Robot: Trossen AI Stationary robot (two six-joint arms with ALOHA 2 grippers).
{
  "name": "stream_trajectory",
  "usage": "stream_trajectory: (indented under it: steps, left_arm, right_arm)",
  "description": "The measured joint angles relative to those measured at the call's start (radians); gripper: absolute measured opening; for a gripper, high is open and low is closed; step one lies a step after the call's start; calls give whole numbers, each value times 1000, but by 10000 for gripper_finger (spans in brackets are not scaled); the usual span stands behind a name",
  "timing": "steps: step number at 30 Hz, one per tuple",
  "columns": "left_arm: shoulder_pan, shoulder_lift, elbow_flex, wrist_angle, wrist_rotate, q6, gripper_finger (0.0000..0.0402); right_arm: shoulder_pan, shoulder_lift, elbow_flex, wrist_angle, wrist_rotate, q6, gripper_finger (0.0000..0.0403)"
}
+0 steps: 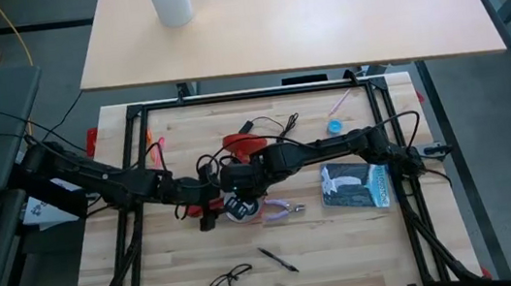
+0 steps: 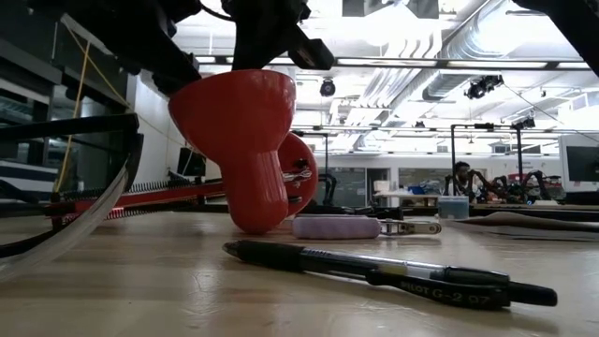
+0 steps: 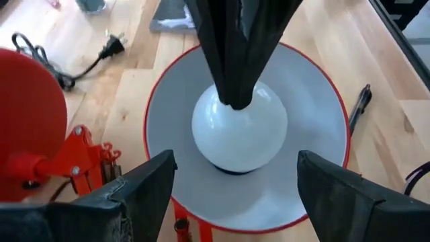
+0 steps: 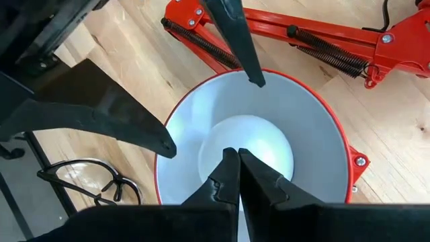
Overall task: Screw lightbulb
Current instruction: Insert the lightbulb into the desk lamp
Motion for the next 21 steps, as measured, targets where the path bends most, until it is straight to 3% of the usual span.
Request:
stream_trajectory:
  steps: [6,14,21]
  left_arm:
    - [-1,0,-36,6,-7,-75,287]
    - [-1,-6,-122,159,-23,-221,287]
    - [-1,-2,-127,136,-115,-197,287]
  right_arm:
    - [0,0,0,0,-1,0,0]
    - [0,0,0,0,-1,0,0]
    - [2,3,-2,0,-10,0,0]
